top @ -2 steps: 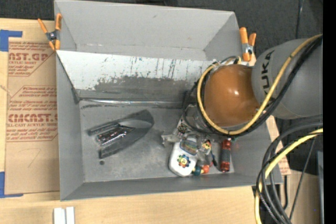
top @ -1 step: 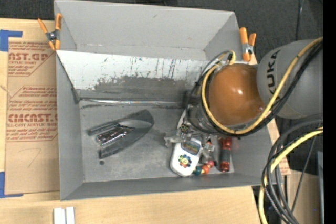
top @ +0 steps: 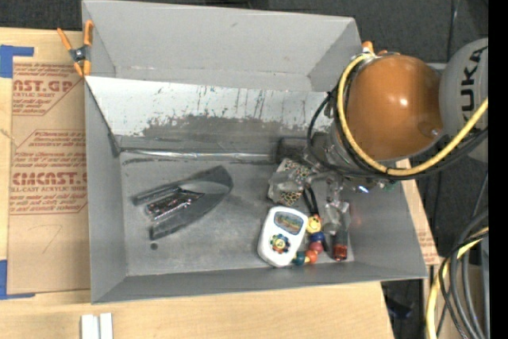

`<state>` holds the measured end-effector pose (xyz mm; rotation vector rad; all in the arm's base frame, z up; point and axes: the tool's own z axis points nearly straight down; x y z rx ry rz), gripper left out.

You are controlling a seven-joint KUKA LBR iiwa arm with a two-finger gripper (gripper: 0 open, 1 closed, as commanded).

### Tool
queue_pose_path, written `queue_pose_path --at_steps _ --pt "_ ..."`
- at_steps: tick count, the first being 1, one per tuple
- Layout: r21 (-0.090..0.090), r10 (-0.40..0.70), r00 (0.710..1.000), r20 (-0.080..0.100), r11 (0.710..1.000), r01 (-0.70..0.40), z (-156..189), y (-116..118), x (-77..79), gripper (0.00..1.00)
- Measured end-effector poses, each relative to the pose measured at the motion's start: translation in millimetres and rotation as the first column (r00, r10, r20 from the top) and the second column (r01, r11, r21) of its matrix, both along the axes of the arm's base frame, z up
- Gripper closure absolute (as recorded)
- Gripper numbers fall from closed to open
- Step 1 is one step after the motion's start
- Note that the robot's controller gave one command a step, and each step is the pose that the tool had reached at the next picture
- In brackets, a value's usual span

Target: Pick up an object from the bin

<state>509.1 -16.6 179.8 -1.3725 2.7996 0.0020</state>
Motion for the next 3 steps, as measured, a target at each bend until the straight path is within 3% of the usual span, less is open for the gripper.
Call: queue_pose_path --at_steps 1,2,3 --pt "-0.003 0.132 0.991 0.004 0.991 -0.132 -79.7 0.6 0.7 0.00" --pt "-0.004 0.181 0.983 0.008 0.983 -0.181 -63.8 -29.4 -4.1 0.00" --pt "-0.006 0.164 0.986 0.011 0.986 -0.164 -51.8 -30.8 -3.7 0.00"
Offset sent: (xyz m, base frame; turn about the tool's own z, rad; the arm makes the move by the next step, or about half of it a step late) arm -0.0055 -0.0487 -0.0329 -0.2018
